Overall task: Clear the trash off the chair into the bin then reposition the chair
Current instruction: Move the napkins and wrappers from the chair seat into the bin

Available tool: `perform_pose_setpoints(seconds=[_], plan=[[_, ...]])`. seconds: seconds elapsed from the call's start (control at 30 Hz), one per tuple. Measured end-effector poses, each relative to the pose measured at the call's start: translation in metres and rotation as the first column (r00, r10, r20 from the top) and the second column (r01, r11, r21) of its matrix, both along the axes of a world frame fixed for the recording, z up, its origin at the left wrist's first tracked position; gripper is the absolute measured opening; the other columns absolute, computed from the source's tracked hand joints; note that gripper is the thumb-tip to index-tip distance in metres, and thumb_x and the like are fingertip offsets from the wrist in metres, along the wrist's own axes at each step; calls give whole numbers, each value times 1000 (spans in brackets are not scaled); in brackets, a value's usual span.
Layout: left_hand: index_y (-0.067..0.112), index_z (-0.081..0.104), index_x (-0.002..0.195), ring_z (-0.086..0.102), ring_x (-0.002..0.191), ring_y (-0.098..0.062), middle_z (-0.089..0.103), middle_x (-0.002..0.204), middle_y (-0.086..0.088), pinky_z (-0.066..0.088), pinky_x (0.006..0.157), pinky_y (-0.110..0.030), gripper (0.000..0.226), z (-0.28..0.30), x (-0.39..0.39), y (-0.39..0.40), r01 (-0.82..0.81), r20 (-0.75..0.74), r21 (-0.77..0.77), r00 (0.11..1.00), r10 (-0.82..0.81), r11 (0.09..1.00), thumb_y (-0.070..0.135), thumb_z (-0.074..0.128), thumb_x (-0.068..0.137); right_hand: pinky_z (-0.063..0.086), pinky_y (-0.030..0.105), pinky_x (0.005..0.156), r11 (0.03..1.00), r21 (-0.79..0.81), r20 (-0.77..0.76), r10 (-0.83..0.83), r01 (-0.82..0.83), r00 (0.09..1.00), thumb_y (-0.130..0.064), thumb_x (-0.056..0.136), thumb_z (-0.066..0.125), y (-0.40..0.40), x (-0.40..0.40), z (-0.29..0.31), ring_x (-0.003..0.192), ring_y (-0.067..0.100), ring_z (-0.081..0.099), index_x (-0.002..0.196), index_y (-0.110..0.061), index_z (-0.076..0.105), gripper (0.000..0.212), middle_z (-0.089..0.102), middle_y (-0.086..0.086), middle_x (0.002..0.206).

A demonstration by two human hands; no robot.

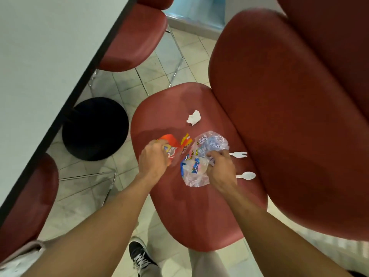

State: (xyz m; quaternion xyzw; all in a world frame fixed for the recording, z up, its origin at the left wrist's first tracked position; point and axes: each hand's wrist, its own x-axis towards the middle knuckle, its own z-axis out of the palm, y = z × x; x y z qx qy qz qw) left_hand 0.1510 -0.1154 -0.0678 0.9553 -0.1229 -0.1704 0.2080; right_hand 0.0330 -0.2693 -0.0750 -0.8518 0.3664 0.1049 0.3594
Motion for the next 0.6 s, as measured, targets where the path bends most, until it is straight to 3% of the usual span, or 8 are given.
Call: perform_pose_setpoints(seconds=[0.37,0.6], plan=[[31,62,117,61,95,-30,66,108,-7,49,78,-38,33,65,-66,158,-325,-1,-2,946,325,946,15,54,90,53,38,87,973,-8,-22,229,-229,973,4,80,55,129,-2,70,96,28,61,122,-16,61,47,46,6,126],[39,37,137,61,98,-34,65,111,-10,48,77,-41,46,80,-108,282,-513,8,-68,858,514,856,23,47,95,55,45,85,917,15,19,399,-400,917,0,81,57,233,-4,81,101,29,60,120,-19,62,44,47,4,125]])
